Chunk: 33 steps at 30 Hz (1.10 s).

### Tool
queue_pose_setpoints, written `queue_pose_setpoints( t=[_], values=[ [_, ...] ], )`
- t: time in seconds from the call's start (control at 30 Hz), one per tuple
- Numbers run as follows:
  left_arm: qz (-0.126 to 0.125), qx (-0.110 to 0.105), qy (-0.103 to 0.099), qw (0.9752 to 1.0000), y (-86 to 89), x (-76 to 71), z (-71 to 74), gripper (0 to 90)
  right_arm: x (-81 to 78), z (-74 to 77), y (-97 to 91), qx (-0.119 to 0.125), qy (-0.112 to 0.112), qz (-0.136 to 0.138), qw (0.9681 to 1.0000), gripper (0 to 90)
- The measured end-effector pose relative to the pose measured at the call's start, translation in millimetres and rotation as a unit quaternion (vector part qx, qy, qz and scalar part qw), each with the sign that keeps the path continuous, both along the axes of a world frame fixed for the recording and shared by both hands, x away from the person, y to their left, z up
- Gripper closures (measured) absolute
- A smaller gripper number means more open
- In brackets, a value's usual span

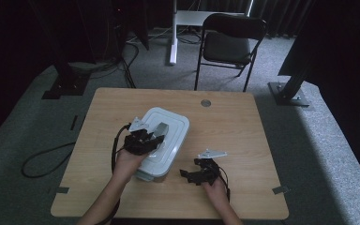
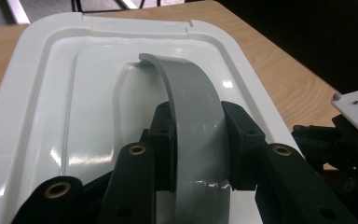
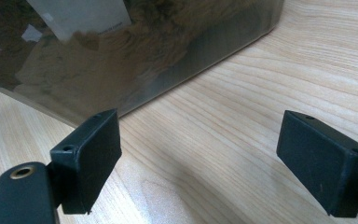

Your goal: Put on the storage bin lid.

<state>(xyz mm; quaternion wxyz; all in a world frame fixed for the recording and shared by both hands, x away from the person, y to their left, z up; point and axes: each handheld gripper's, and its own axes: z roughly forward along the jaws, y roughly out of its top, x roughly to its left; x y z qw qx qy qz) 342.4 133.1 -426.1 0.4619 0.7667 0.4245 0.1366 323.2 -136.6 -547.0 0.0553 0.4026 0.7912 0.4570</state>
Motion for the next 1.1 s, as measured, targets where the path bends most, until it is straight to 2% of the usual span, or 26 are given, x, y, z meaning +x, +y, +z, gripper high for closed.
queue_pose_setpoints(
  t=[0.03, 0.1, 0.2, 0.3, 0.37, 0.57, 0.63, 0.83, 0.9, 0.97, 1.07, 1.1],
  values=[
    [-0.001, -0.004, 0.001, 1.0000, 0.9, -0.2, 0.4, 69.0, -0.1, 0.1, -0.1, 0.001, 0.000, 0.000, 1.0000, 12.9],
    [-0.003, 0.008, -0.006, 0.9999, -2.0, -1.2, 0.3, 69.0, 0.2, -0.3, -0.3, 0.000, 0.000, -0.001, 1.0000, 12.8],
    [0.001, 0.007, -0.003, 1.0000, -3.0, -1.1, -0.9, 69.2, 0.7, -1.4, 0.0, -0.001, 0.002, 0.000, 1.0000, 12.8],
    [0.010, 0.032, -0.010, 0.9994, -7.6, -3.2, -1.5, 69.3, 0.5, -1.6, 0.5, -0.002, 0.003, 0.000, 1.0000, 12.8],
    [0.010, 0.037, -0.003, 0.9992, -8.6, -1.5, -1.5, 69.3, 0.0, -1.3, 0.8, -0.003, 0.002, 0.000, 1.0000, 12.8],
    [0.006, 0.030, 0.013, 0.9995, -6.1, 1.6, -2.4, 69.4, -0.3, -1.2, -0.7, -0.002, 0.000, 0.001, 1.0000, 12.8],
    [0.007, 0.036, 0.010, 0.9993, -7.6, 0.7, -2.5, 69.6, 0.0, -0.8, -1.3, -0.003, 0.000, 0.000, 1.0000, 12.8],
    [0.000, 0.024, 0.015, 0.9996, -5.2, 2.1, -1.2, 68.7, 0.3, -0.3, -1.9, 0.001, 0.002, -0.001, 1.0000, 12.8],
    [-0.017, 0.024, 0.016, 0.9994, -6.4, 1.3, -0.1, 59.8, 0.7, -0.7, -1.6, 0.001, 0.002, 0.000, 1.0000, 12.8],
    [-0.016, 0.034, 0.007, 0.9993, -9.3, -0.3, 1.3, 51.6, 1.3, -1.3, -1.2, 0.000, 0.005, -0.001, 1.0000, 12.9],
    [-0.016, 0.033, 0.002, 0.9993, -9.1, -0.8, 2.2, 50.8, 2.4, -1.8, -1.5, 0.002, 0.008, -0.002, 1.0000, 12.8],
    [-0.017, 0.026, 0.001, 0.9995, -8.0, -1.3, 3.4, 50.3, 2.4, -1.6, -1.7, 0.002, 0.007, -0.002, 1.0000, 12.8]
  ],
)
